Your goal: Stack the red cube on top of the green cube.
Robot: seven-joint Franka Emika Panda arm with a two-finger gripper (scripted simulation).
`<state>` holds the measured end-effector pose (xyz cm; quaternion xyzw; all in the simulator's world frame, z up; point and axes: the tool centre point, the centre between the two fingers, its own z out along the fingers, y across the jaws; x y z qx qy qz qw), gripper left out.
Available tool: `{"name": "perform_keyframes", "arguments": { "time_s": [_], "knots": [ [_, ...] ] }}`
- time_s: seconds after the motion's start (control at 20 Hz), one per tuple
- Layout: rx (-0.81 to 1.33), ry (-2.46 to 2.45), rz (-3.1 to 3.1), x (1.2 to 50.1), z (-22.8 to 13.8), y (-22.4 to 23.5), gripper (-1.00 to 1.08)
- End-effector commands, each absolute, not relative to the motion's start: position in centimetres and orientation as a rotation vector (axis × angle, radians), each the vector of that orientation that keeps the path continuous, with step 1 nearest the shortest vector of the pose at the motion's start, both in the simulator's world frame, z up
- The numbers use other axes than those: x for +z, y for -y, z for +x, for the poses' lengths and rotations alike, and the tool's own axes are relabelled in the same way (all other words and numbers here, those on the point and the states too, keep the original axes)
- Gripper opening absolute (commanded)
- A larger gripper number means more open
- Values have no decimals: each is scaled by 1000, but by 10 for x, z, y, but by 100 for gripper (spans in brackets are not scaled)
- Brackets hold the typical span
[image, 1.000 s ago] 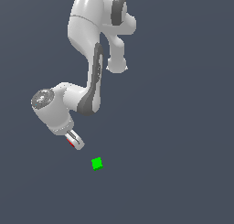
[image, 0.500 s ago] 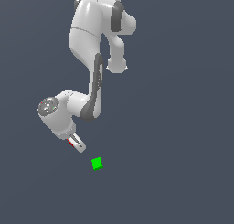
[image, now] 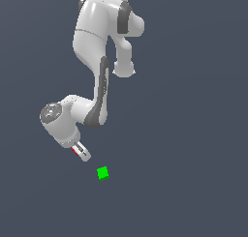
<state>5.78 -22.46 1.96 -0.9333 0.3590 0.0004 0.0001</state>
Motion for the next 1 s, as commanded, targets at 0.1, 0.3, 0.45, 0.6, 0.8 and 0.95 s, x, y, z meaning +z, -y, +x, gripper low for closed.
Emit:
{"name": "perform_keyframes", "arguments": {
  "time_s": [0.1, 0.3, 0.45, 0.6, 0.8, 0.95],
  "knots": [
    [1, -1128, -2932, 20, 58, 224, -100],
    [1, -1128, -2932, 27, 57, 224, -100],
    [1, -1128, -2932, 40, 57, 224, -100],
    [1, -1128, -2932, 60, 57, 224, -100],
    [1, -1128, -2932, 90, 56, 224, -100],
    [0, -1128, -2931, 107, 56, 224, -100]
  ]
}}
